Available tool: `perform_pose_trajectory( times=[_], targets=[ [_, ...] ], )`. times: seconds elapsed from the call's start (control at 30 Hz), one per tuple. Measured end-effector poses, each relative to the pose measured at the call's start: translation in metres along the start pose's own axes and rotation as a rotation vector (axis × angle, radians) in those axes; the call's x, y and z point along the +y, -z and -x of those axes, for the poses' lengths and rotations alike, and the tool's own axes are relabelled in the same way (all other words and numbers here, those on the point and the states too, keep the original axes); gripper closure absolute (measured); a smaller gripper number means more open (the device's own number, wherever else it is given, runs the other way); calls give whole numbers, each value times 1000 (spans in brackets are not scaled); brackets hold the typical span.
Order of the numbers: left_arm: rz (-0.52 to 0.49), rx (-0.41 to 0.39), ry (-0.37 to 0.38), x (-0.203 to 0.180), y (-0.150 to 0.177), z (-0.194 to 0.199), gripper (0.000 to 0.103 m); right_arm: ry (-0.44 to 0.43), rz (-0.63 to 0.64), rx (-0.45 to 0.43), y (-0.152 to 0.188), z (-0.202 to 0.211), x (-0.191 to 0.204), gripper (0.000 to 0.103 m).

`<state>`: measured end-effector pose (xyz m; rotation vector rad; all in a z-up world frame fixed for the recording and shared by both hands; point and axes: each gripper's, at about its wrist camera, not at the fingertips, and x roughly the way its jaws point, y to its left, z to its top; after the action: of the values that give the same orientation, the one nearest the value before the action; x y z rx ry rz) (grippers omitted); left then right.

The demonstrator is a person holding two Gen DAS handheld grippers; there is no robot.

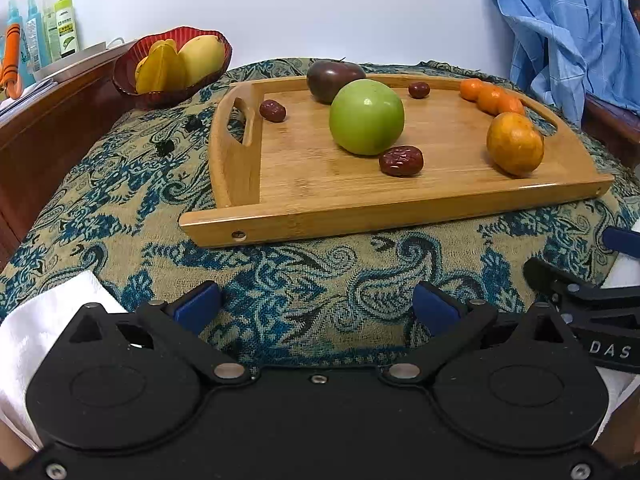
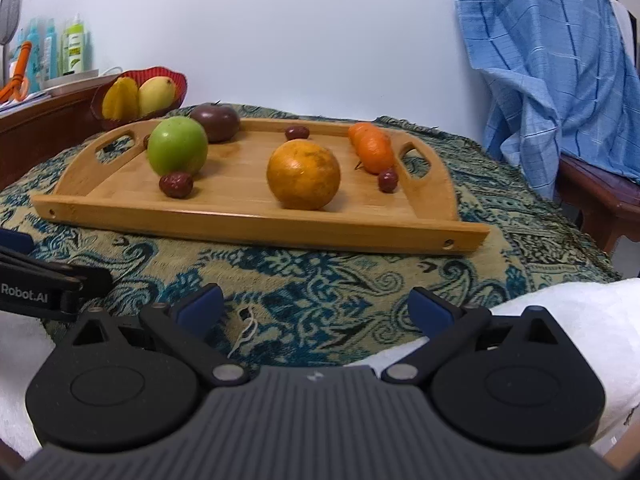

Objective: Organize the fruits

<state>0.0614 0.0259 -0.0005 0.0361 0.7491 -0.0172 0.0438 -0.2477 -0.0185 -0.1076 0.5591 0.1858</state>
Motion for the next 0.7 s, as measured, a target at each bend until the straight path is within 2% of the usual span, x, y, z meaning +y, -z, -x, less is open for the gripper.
perform_pose_trajectory(
  times=[0.2,0.4,0.7],
  targets=[
    [0,-12,-5,-1,2,-1,0,-50,-16,21,-3,-7,-3,0],
    [13,-8,-14,0,1,-2,0,-110,49,32,-7,-12,0,0],
    [31,11,-27,0,-3,-6,0,-115,57,28,-6,-13,0,0]
  ],
)
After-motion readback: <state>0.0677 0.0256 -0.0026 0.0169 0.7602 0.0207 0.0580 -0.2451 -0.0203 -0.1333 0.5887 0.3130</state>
